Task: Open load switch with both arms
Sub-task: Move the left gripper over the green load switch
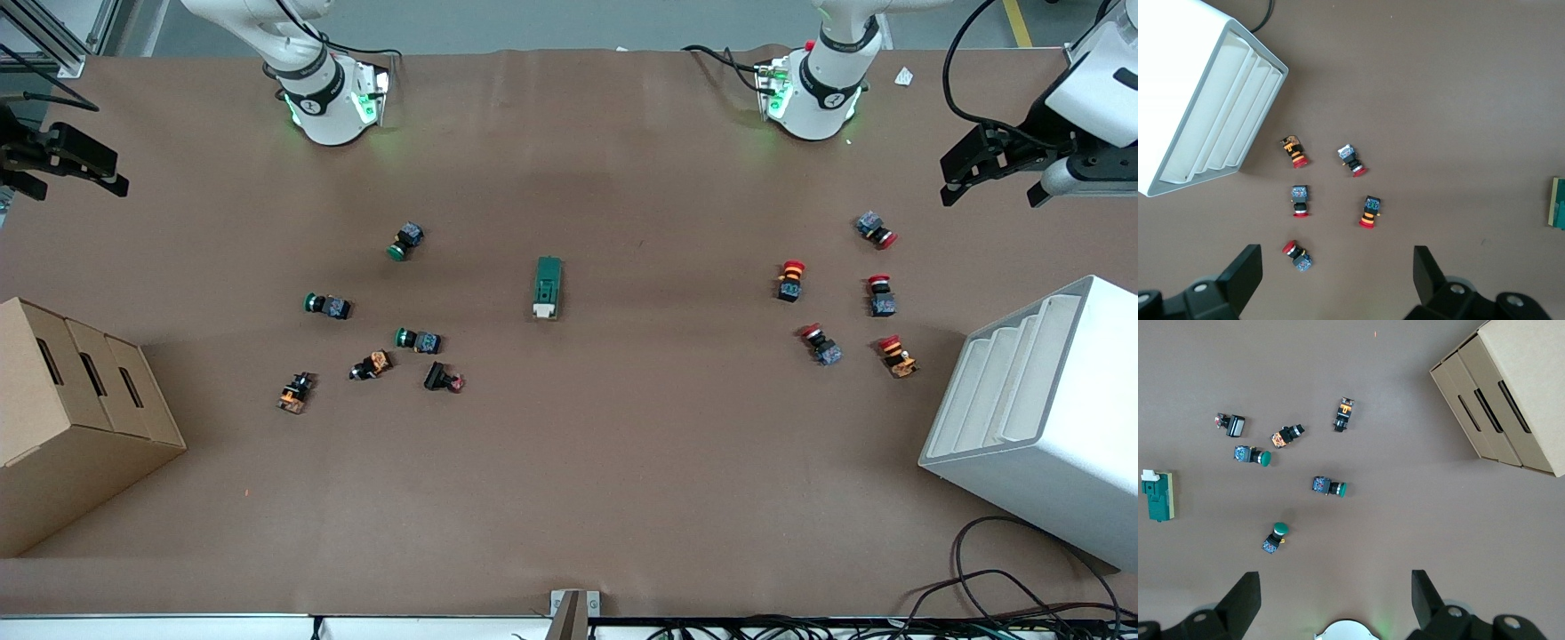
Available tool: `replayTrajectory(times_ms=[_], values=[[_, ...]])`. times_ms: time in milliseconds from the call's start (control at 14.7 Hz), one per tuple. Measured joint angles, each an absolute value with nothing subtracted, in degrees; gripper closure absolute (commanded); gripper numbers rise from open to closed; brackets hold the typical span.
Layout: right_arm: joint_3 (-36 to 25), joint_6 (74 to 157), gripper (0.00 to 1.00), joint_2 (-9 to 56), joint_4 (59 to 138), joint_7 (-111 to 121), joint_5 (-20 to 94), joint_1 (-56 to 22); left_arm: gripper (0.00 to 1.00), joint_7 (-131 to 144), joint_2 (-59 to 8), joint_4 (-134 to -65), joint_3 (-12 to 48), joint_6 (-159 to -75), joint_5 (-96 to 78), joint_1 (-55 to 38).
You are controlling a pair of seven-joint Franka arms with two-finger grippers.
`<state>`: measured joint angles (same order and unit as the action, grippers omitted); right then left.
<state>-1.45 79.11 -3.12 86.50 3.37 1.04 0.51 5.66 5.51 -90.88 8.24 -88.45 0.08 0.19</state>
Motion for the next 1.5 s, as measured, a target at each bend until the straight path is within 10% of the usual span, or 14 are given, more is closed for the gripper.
replayTrajectory(times_ms=[750,1500], values=[[-1.4,79.1,0.00,-3.1,86.4,3.4,1.0,0.5,0.00,10.5,1.8,-91.3,16.1,-91.8,-0.2,-2.5],[-2.1,82.7,0.00,1.9,86.5,3.3,0.8,0.6,0.00,63.0,-21.1,-94.2,28.7,-115.7,23.2,-22.5]])
